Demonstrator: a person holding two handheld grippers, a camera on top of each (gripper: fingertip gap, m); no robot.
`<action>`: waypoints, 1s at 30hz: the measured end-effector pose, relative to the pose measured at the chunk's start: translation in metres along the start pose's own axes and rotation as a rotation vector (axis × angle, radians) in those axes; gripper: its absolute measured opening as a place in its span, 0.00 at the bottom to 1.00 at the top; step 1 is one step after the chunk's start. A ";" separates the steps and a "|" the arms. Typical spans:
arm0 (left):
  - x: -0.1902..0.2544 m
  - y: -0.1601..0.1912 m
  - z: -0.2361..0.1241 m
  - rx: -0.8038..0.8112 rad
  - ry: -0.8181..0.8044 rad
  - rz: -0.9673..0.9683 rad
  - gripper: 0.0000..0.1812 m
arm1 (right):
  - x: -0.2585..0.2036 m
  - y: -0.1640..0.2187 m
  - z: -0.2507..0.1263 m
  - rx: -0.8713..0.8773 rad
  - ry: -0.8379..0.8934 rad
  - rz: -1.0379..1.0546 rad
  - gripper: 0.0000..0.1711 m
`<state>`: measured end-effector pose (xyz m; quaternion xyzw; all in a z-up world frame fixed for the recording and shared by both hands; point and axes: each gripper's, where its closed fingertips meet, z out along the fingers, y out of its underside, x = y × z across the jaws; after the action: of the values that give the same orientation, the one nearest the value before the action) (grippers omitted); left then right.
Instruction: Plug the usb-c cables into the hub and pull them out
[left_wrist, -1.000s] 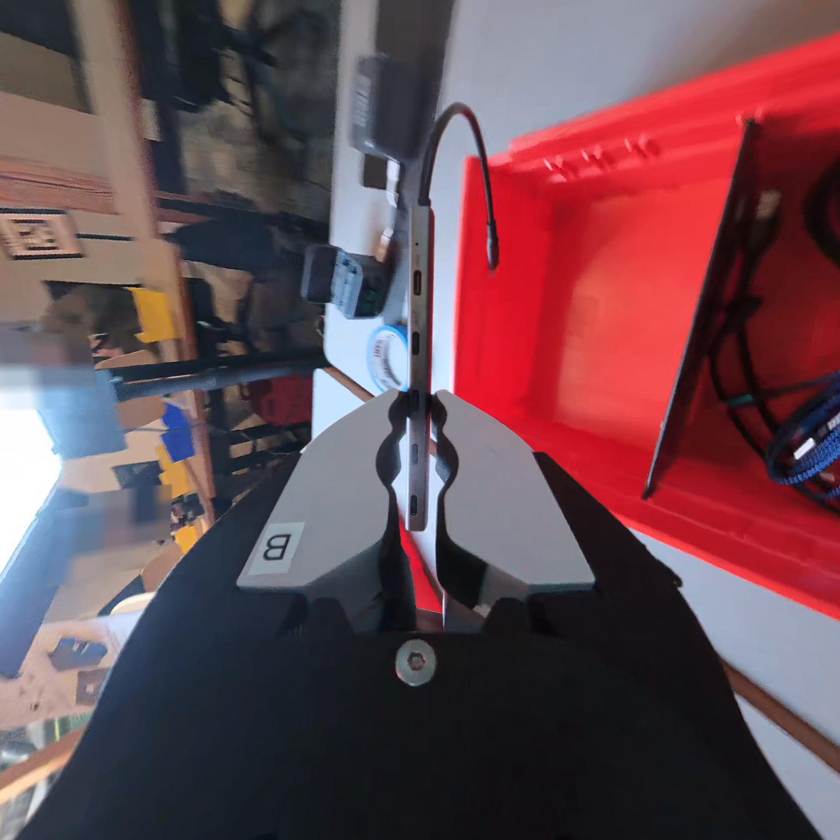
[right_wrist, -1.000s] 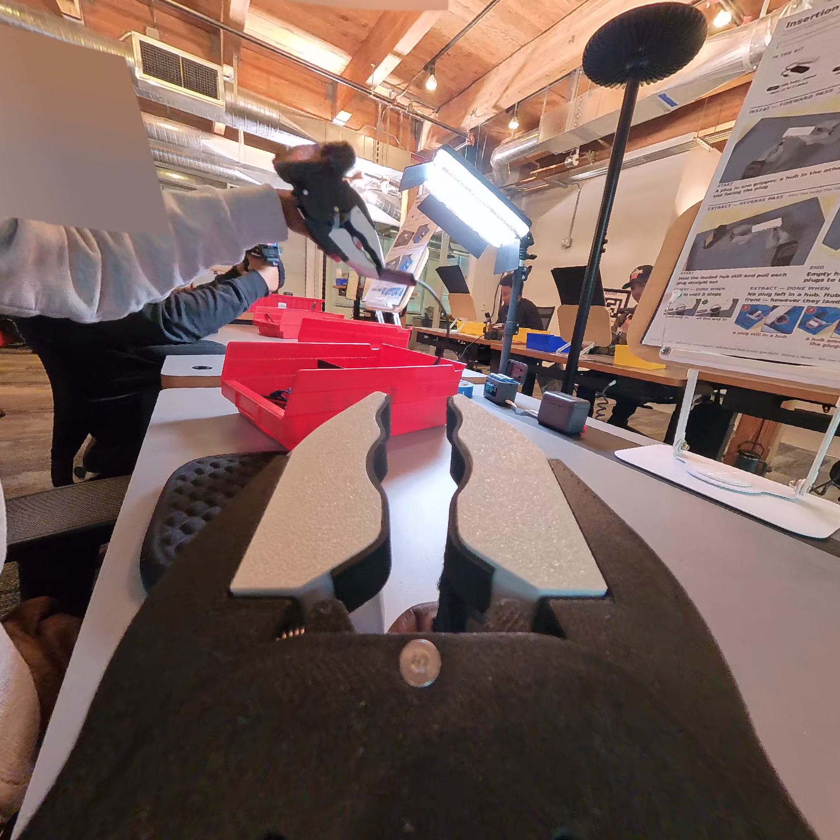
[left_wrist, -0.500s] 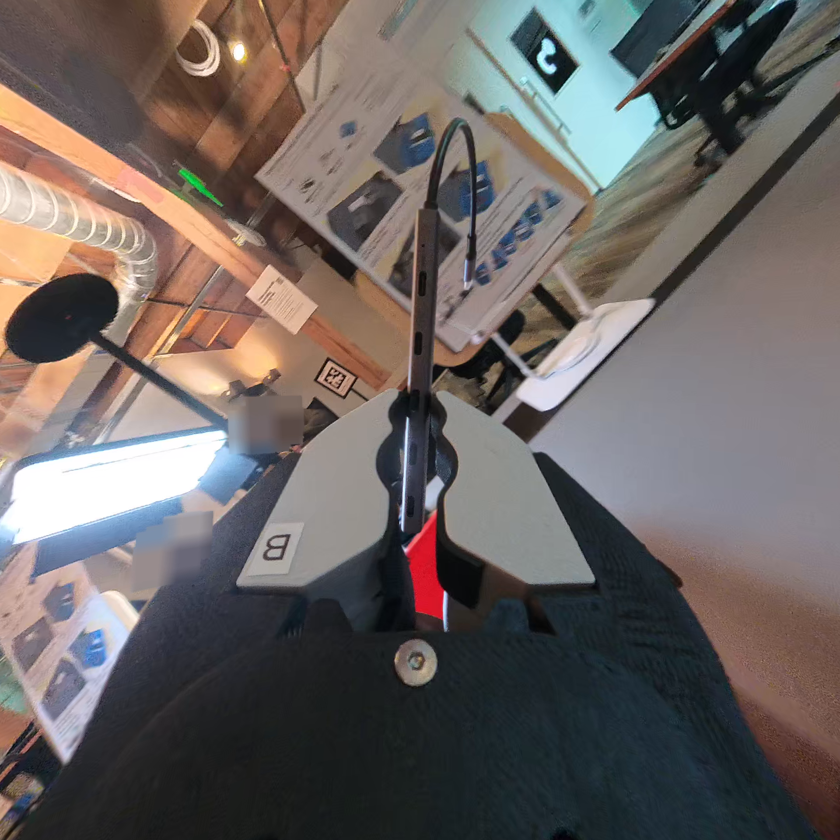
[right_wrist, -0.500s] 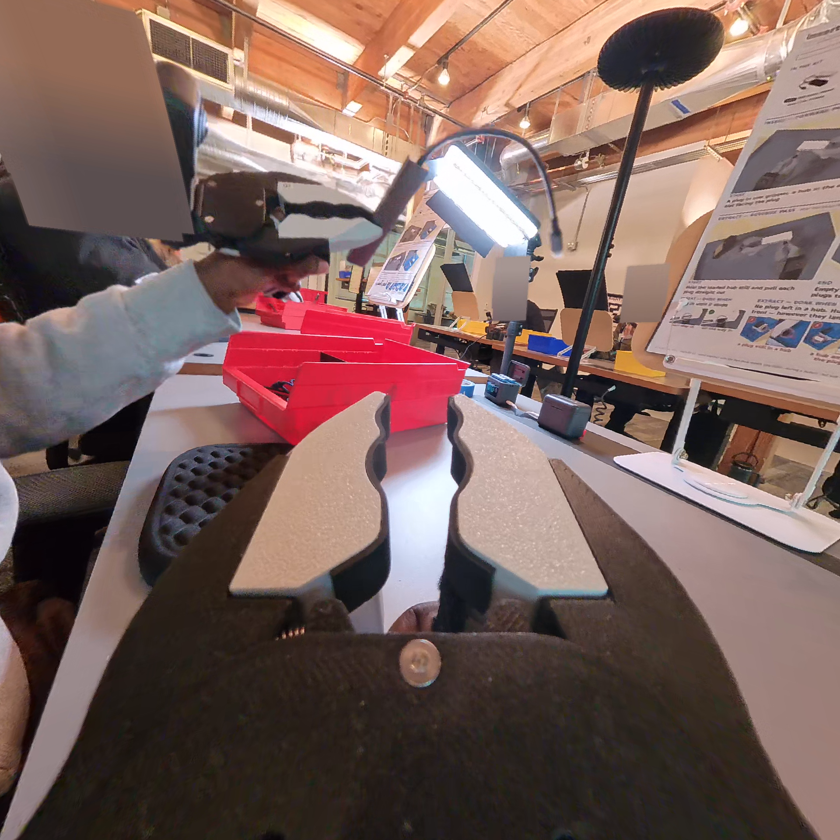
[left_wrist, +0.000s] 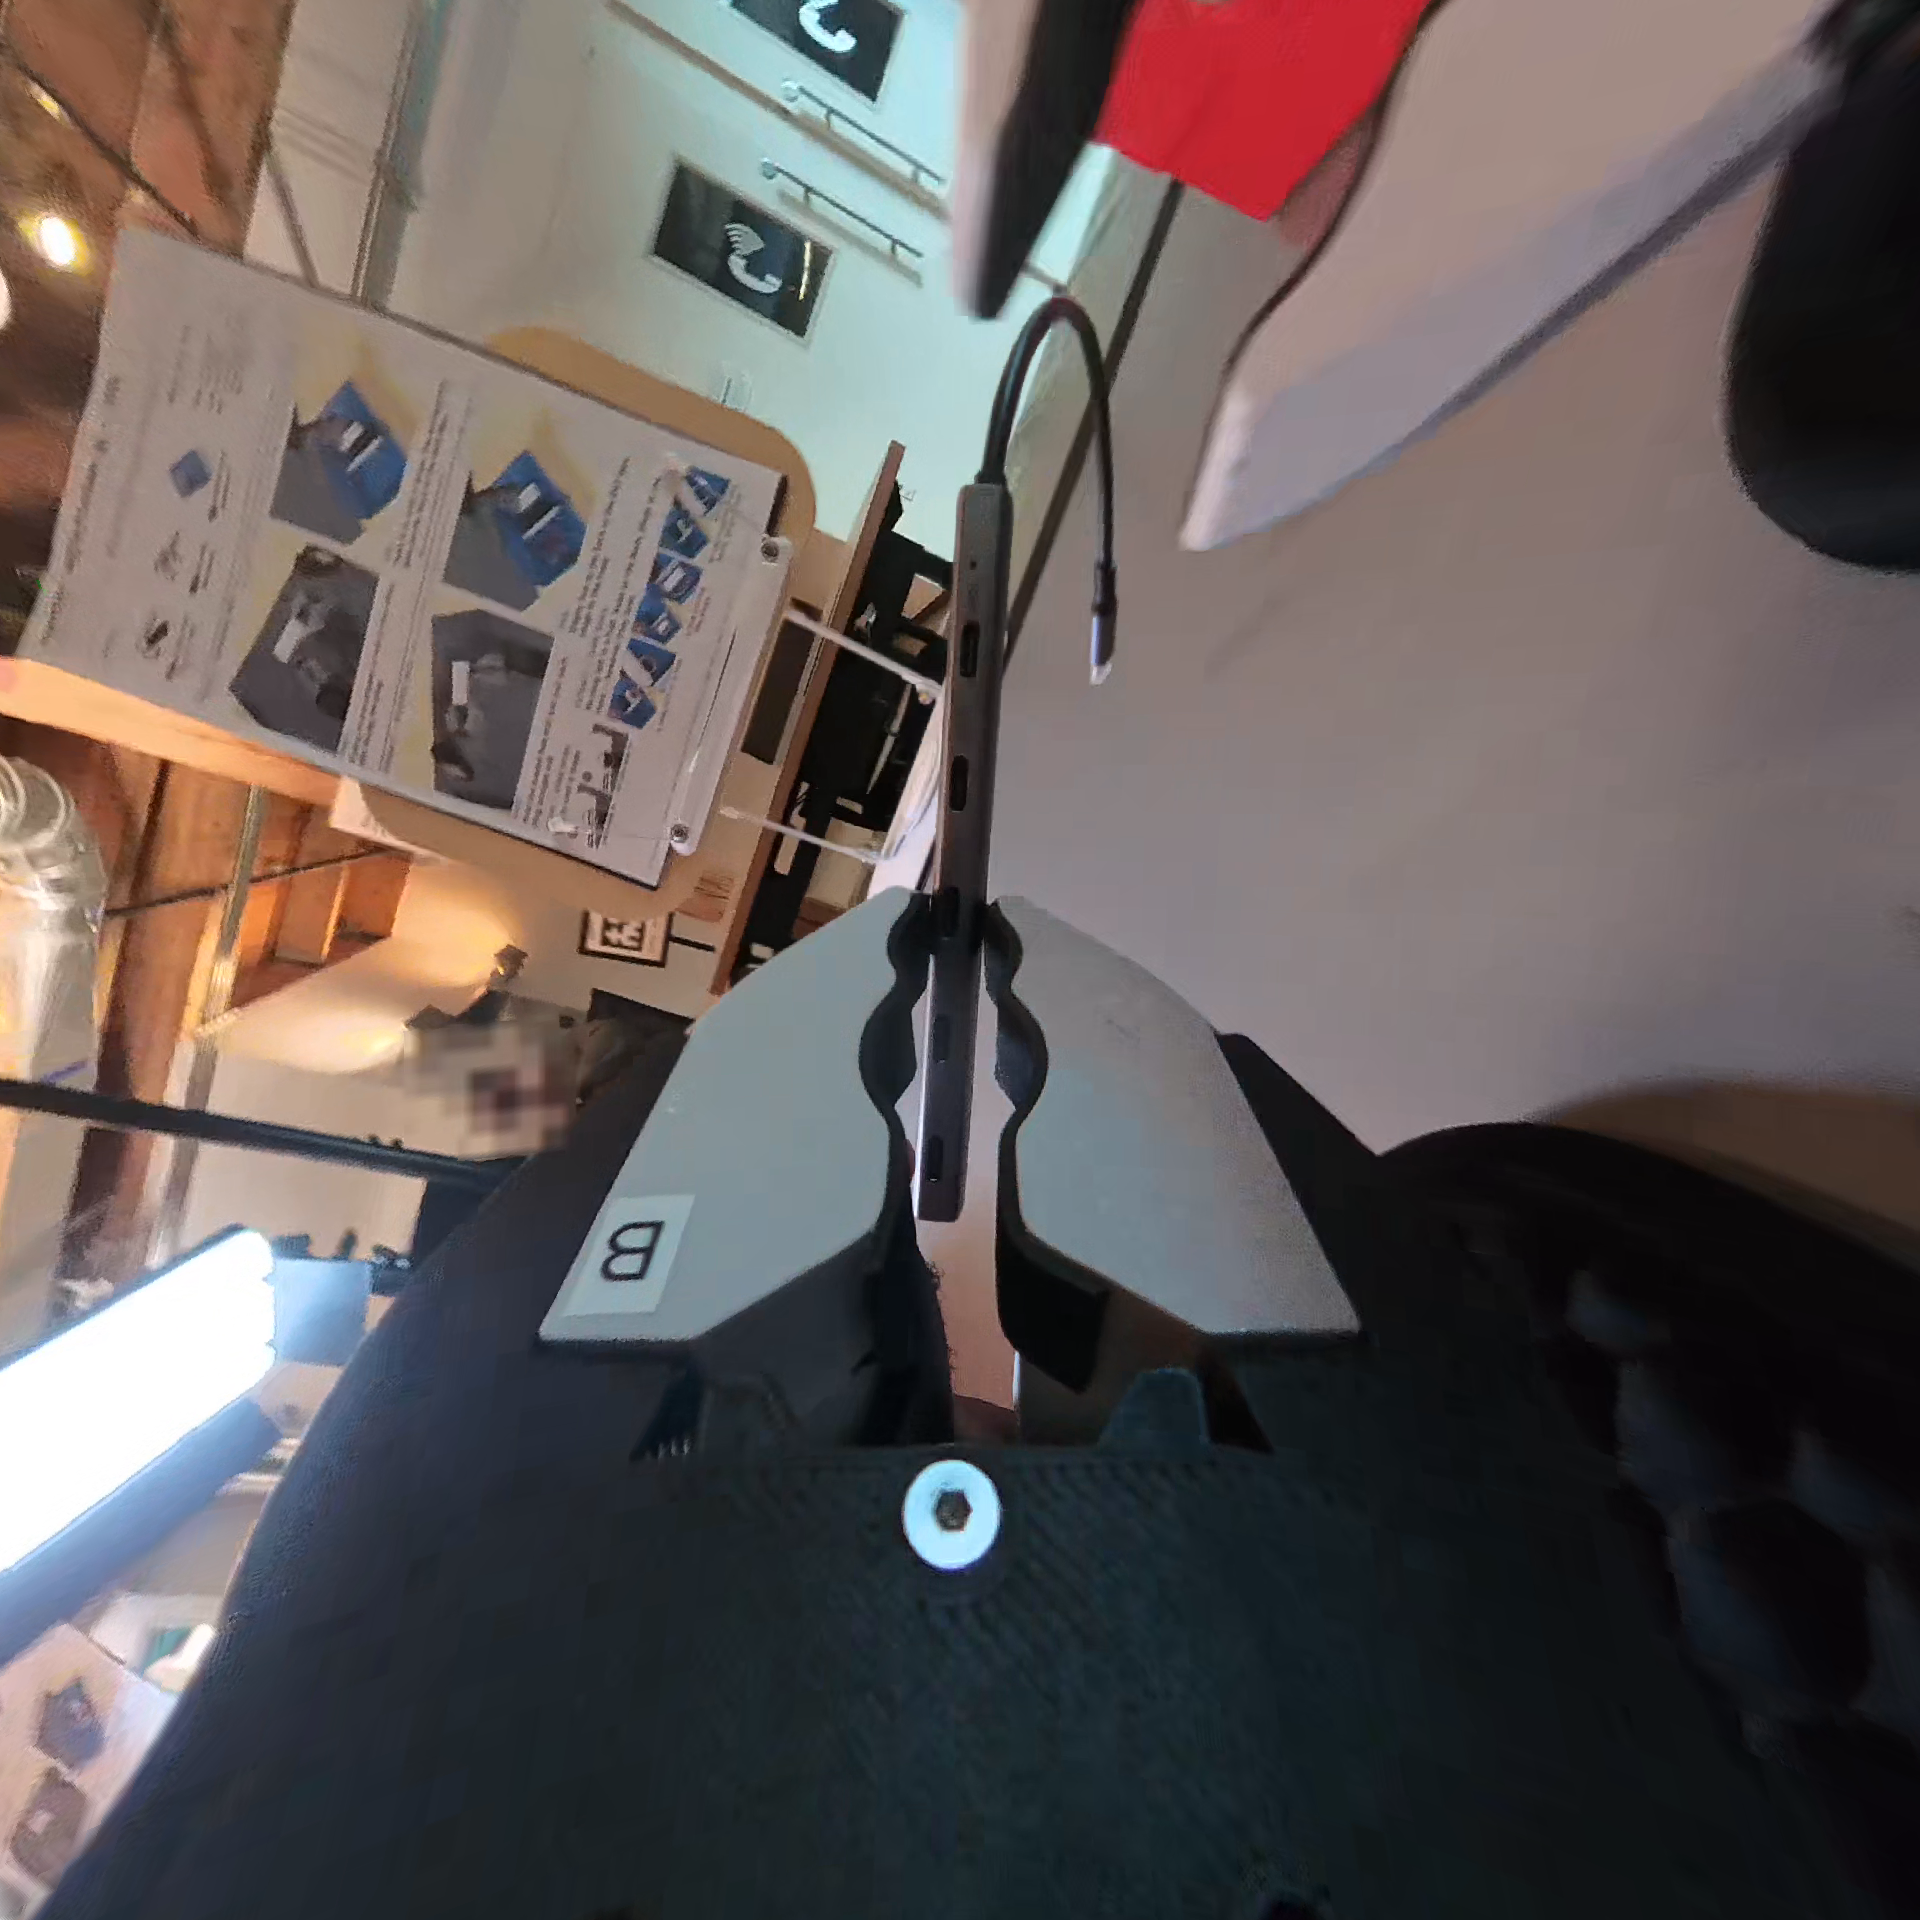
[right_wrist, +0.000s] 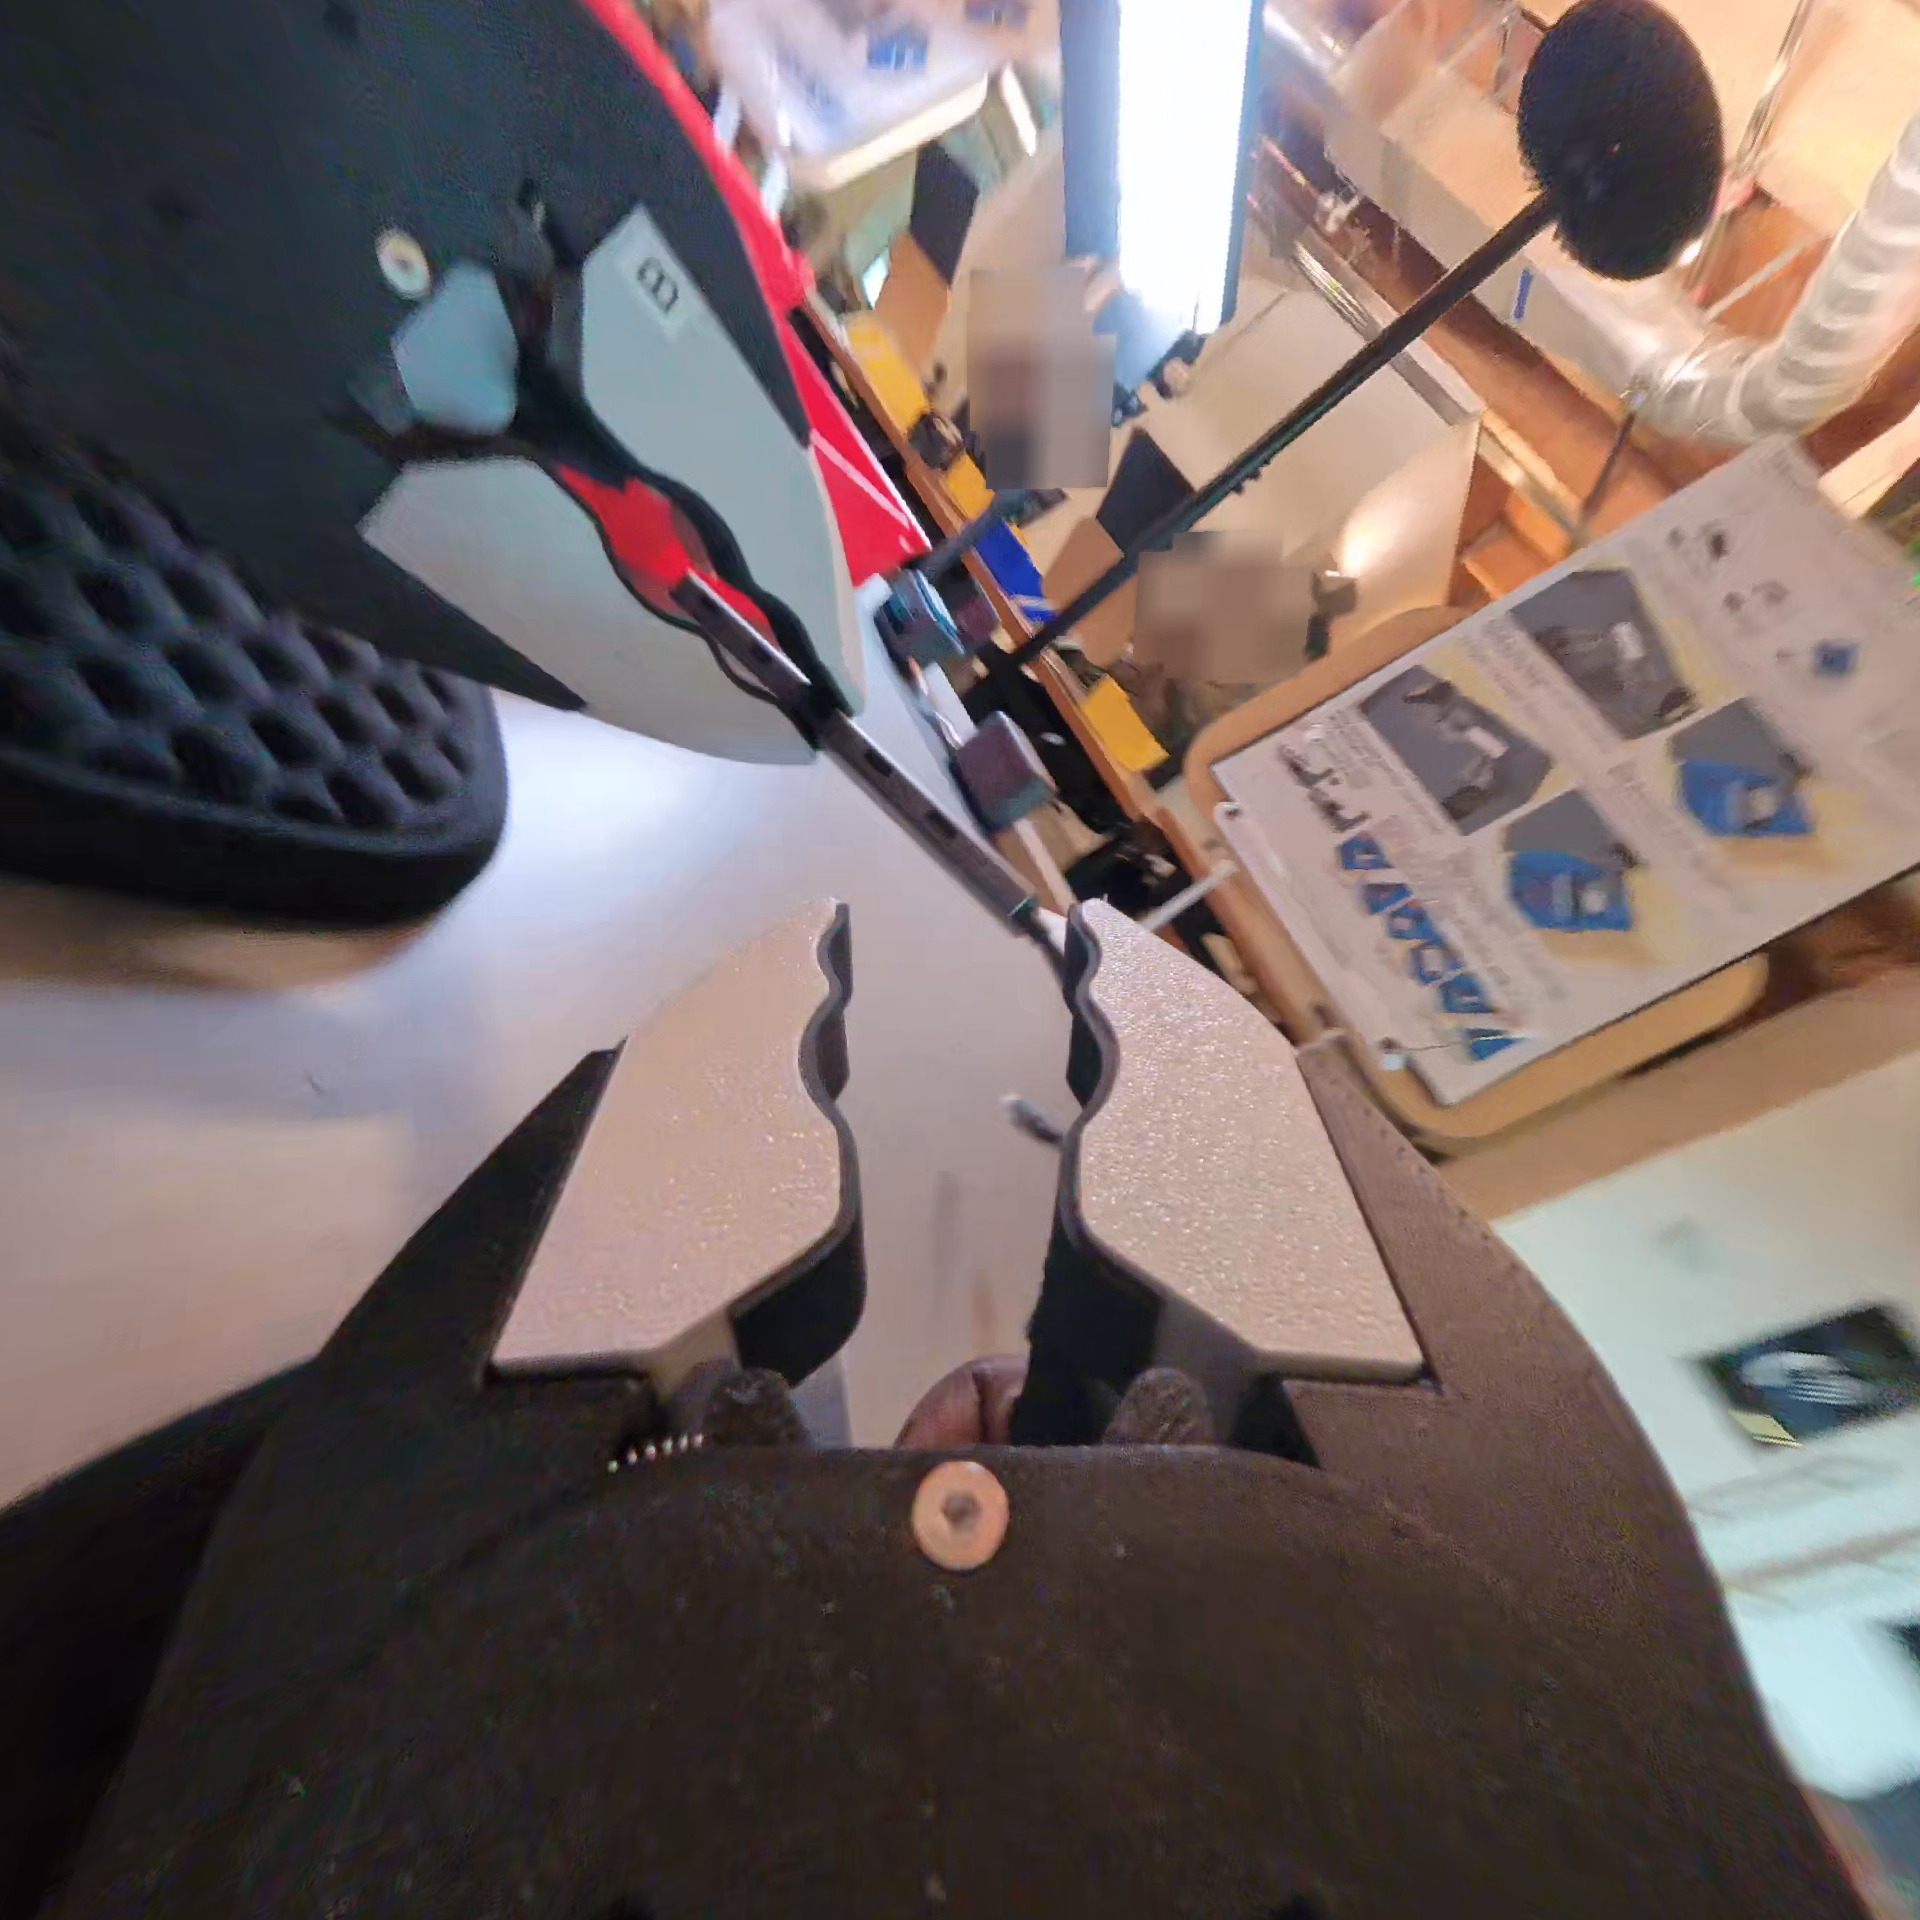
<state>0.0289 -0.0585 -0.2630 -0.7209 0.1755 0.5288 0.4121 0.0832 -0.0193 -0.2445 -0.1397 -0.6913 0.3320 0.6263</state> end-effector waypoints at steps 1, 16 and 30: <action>0.006 -0.001 0.000 0.002 0.008 0.034 0.06 | -0.001 0.002 0.001 -0.031 0.019 -0.080 0.23; -0.038 -0.022 -0.025 0.365 0.055 -0.861 0.19 | 0.019 0.036 -0.005 -0.364 -0.018 -0.402 0.06; -0.072 0.020 -0.042 0.593 -0.014 -1.417 0.23 | -0.024 0.087 -0.067 -0.997 -0.199 -0.144 0.06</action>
<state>0.0138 -0.1164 -0.2014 -0.5173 -0.1968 0.0736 0.8296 0.1325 0.0493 -0.3183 -0.3411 -0.8298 -0.0704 0.4361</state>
